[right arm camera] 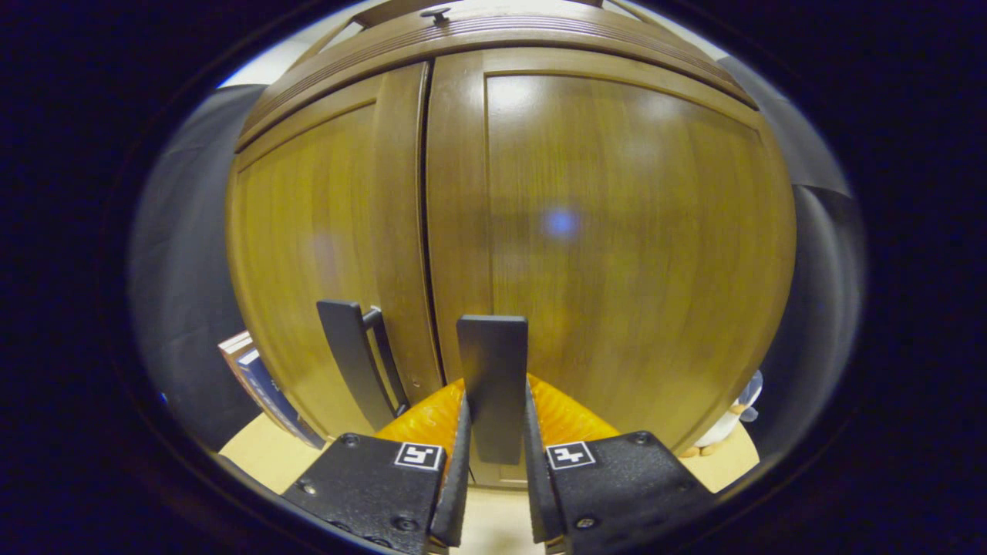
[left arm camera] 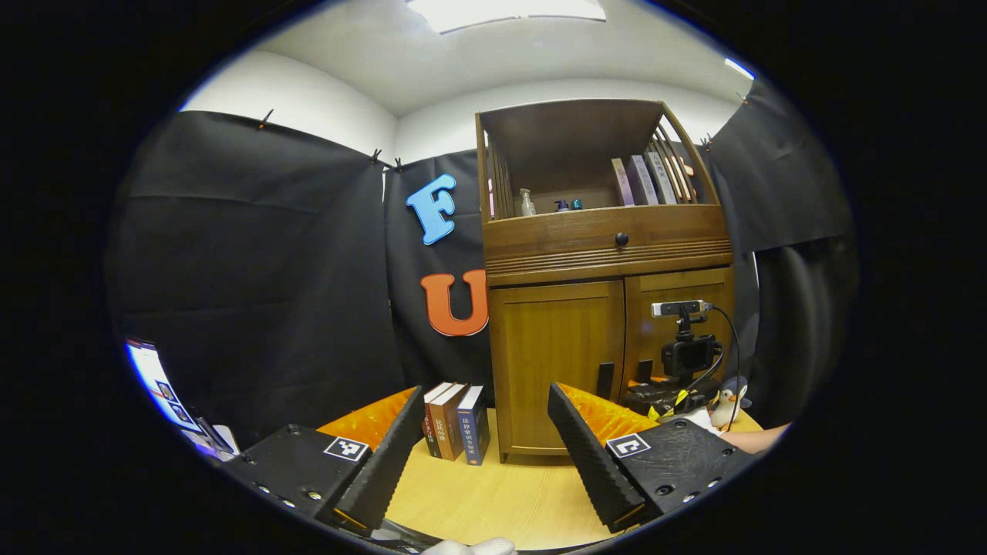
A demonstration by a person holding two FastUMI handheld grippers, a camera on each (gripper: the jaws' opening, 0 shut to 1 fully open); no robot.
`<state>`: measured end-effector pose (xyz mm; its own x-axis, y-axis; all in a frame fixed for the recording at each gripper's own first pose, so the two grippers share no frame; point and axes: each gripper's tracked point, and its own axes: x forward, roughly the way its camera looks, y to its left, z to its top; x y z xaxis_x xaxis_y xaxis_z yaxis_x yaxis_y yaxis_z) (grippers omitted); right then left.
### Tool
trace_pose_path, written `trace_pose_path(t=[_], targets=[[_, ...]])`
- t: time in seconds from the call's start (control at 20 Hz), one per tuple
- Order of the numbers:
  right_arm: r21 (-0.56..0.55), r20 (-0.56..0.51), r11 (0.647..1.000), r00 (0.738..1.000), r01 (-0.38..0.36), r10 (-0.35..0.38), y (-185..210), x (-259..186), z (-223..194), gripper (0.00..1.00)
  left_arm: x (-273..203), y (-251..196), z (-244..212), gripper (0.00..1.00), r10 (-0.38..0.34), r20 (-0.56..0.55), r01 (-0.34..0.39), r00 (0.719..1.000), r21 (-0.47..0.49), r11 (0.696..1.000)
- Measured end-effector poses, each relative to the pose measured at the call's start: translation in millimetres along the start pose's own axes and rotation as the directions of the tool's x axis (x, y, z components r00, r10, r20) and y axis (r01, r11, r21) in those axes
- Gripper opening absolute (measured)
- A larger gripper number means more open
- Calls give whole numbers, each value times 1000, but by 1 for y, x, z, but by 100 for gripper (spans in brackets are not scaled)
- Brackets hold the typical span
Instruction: Open the right door of the double-door shoe cabinet with the right hand, and open the left door with the left hand.
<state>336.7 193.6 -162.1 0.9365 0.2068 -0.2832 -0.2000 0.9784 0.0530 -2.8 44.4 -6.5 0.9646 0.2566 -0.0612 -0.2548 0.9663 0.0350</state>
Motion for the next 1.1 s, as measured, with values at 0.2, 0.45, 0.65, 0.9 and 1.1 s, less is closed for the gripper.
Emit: trace_pose_path(t=[0.2, 0.45, 0.65, 0.9, 1.1], targets=[[12, -23, 999, 999, -35, 35, 2, -7, -2, 35, -9, 9, 0, 96, -2, 9, 2, 1000, -12, 1000], [-2, -32, 998, 997, -67, 67, -2, -38, -11, 34, -16, 16, -6, 96, -20, 2, 20, 1000, -29, 999], [-17, -37, 997, 997, -75, 75, -8, -68, -20, 34, -20, 15, -13, 96, -59, -13, 58, 998, -39, 998], [-21, -42, 998, 997, -62, 61, -20, -102, -28, 34, -21, 7, -11, 96, -128, 0, 128, 992, -48, 991], [-15, -42, 999, 999, -35, 34, -32, -126, -34, 34, -26, 3, -5, 96, -177, 30, 179, 984, -44, 983]])
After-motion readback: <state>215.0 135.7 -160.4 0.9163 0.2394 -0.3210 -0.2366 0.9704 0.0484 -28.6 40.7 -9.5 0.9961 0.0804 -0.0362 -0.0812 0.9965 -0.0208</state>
